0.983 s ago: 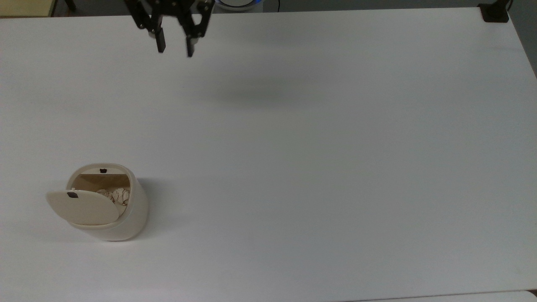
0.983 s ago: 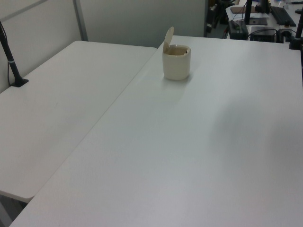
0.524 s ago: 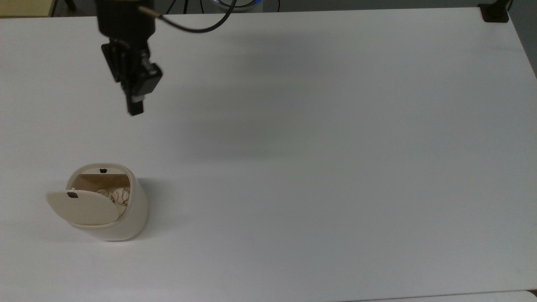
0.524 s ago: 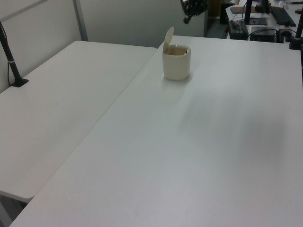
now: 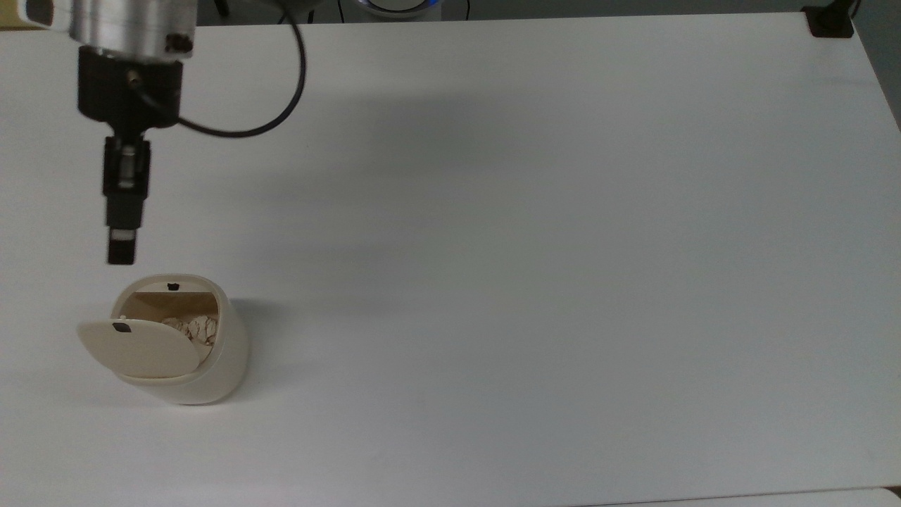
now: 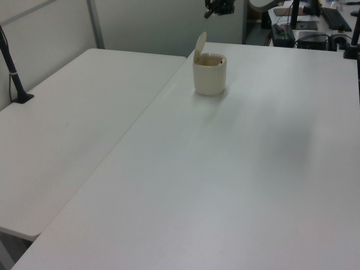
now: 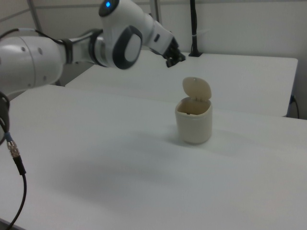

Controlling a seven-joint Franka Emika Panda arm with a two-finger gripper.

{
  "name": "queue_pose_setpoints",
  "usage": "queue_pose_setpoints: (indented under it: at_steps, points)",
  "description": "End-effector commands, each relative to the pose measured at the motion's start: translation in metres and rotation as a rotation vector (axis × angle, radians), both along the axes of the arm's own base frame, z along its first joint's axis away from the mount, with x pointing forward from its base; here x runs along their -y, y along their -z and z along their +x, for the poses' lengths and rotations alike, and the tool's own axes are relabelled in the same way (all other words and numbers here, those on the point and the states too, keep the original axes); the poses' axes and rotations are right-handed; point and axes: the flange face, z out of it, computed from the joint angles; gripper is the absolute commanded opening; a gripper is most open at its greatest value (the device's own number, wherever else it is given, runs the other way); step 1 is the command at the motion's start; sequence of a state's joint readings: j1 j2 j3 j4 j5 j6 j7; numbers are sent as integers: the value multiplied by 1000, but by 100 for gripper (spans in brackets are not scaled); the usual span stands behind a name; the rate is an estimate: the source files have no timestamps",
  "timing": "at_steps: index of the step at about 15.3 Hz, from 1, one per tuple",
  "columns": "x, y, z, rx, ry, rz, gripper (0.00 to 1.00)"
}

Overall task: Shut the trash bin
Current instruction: 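Move the gripper down toward the raised lid of the cream bin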

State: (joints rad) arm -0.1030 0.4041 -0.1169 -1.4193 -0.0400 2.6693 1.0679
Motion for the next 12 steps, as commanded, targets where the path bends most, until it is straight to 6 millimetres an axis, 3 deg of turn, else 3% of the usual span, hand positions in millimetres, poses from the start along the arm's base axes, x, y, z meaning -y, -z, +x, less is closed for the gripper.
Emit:
queue_pose_setpoints:
  at_steps: [1, 4, 12]
  points:
    - [21, 24, 16, 119, 69, 10, 0]
    - [27, 31, 17, 131, 94, 33, 0]
    - [22, 67, 30, 137, 81, 29, 0]
